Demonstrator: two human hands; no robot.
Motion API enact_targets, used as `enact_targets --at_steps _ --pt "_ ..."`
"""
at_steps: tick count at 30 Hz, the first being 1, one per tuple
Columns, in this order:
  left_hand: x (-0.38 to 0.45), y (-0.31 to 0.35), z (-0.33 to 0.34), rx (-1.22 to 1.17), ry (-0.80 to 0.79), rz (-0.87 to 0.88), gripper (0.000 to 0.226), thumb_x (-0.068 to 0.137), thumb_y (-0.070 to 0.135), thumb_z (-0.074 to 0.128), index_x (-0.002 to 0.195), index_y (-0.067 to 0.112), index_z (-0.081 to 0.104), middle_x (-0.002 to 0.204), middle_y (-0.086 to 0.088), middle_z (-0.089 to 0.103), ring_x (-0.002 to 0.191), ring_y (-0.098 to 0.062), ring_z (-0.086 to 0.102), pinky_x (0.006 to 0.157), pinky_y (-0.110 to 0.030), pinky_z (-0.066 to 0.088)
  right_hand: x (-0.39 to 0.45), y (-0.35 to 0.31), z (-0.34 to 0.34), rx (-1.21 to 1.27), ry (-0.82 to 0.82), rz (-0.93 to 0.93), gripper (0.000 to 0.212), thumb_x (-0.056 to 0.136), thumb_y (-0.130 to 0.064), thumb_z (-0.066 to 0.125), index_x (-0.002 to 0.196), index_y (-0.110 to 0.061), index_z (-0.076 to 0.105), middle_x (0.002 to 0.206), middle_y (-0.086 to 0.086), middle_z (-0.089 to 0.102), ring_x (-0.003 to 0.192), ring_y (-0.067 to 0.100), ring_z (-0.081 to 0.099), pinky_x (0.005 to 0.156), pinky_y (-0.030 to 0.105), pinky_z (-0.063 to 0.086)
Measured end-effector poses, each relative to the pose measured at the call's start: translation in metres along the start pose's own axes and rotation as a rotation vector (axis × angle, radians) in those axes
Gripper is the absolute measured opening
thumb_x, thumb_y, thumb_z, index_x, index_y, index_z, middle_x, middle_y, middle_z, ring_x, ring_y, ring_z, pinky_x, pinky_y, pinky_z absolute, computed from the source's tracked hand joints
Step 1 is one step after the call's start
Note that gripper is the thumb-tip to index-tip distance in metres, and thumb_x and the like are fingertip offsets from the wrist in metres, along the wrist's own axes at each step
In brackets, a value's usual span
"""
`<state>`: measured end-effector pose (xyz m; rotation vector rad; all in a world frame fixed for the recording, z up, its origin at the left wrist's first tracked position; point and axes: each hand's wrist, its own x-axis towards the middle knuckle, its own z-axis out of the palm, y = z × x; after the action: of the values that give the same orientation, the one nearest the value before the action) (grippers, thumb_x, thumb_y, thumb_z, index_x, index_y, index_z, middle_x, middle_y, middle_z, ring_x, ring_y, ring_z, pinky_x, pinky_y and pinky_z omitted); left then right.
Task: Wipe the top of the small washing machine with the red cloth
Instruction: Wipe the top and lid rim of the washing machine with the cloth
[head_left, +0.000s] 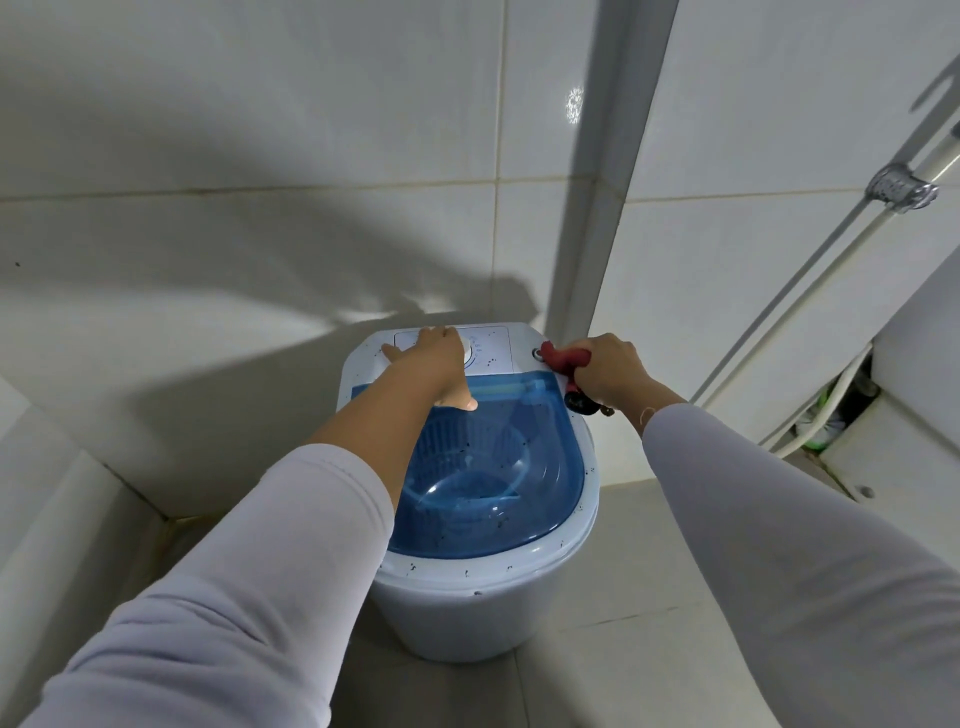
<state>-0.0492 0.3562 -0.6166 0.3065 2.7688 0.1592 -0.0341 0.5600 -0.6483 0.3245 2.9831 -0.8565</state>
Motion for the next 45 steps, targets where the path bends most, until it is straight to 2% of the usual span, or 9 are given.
enact_targets --at_steps 3,6,11,17,24,29,34,38,45 --pt "-0.003 -0.006 0.003 -0.059 0.047 -0.036 0.112 0.077 0.040 0.075 0.152 0.005 -0.001 0.161 -0.010 0.002 0.149 -0.026 0.001 0.114 -0.064 0.005 -0.012 0.001 -0.002 0.043 -0.038 0.013 0.020 0.091 -0.031 0.058 0.086 -0.021 0.074 0.085 0.006 0.064 0.085 0.024 0.059 0.048 0.020 0.040" --pt "-0.012 -0.010 0.005 -0.078 0.116 -0.058 0.115 0.075 0.046 0.074 0.152 0.006 0.000 0.160 -0.010 0.004 0.149 -0.026 0.008 0.112 -0.064 0.009 -0.030 -0.001 -0.006 0.138 -0.053 0.033 0.029 0.090 -0.039 0.060 0.093 -0.015 0.076 0.082 0.007 0.063 0.075 0.020 0.054 0.045 0.020 0.035" --pt "-0.035 -0.014 0.006 -0.117 0.083 -0.022 0.120 0.073 0.053 0.073 0.153 0.008 -0.005 0.162 -0.004 -0.004 0.150 -0.022 -0.004 0.114 -0.064 0.006 -0.059 -0.003 -0.009 0.153 -0.063 0.056 0.035 0.088 -0.042 0.061 0.095 -0.010 0.074 0.068 0.001 0.058 0.057 0.011 0.047 0.043 0.019 0.032" --pt "-0.056 -0.016 0.018 -0.041 0.003 0.038 0.129 0.067 0.055 0.078 0.152 0.011 -0.009 0.162 0.000 -0.010 0.148 -0.022 -0.016 0.113 -0.066 0.003 -0.088 0.000 -0.009 0.163 -0.056 0.065 0.036 0.088 -0.042 0.063 0.093 -0.009 0.075 0.075 0.004 0.061 0.057 0.011 0.047 0.042 0.018 0.031" --pt "-0.079 -0.018 0.031 0.063 -0.032 0.019 0.129 0.068 0.053 0.078 0.152 0.013 -0.011 0.162 0.000 -0.012 0.148 -0.024 -0.015 0.112 -0.068 0.002 -0.116 0.004 -0.007 0.166 -0.056 0.066 0.032 0.088 -0.040 0.063 0.087 -0.010 0.074 0.081 0.006 0.064 0.061 0.013 0.051 0.044 0.017 0.033" --pt "-0.090 -0.022 0.036 0.111 -0.034 0.005 0.130 0.067 0.051 0.079 0.152 0.011 -0.010 0.162 -0.003 -0.010 0.149 -0.026 -0.013 0.112 -0.067 0.002 -0.139 0.003 -0.008 0.140 -0.065 0.074 0.030 0.089 -0.042 0.061 0.084 -0.014 0.070 0.067 0.000 0.058 0.057 0.011 0.050 0.044 0.017 0.031" --pt "-0.099 -0.027 0.046 0.106 -0.008 -0.011 0.128 0.069 0.052 0.078 0.152 0.011 -0.011 0.162 -0.003 -0.010 0.148 -0.026 -0.014 0.113 -0.067 0.001 -0.159 0.002 -0.005 0.102 -0.055 0.079 0.035 0.090 -0.043 0.059 0.092 -0.010 0.072 0.076 0.005 0.062 0.058 0.013 0.048 0.045 0.019 0.030" --pt "-0.104 -0.026 0.051 0.103 0.024 -0.018 0.124 0.073 0.051 0.075 0.152 0.011 -0.012 0.162 -0.004 -0.012 0.148 -0.027 -0.015 0.113 -0.066 0.000 -0.174 -0.001 0.000 0.071 -0.055 0.075 0.038 0.091 -0.041 0.058 0.100 -0.007 0.072 0.083 0.006 0.060 0.071 0.019 0.051 0.047 0.019 0.032" --pt "-0.113 -0.022 0.060 0.106 0.100 0.021 0.116 0.078 0.046 0.072 0.152 0.010 -0.010 0.162 -0.006 -0.010 0.149 -0.027 -0.013 0.111 -0.066 0.000 -0.196 -0.009 0.010 0.061 -0.065 0.089 0.039 0.090 -0.042 0.057 0.099 -0.007 0.071 0.083 0.008 0.061 0.062 0.015 0.050 0.045 0.021 0.035"
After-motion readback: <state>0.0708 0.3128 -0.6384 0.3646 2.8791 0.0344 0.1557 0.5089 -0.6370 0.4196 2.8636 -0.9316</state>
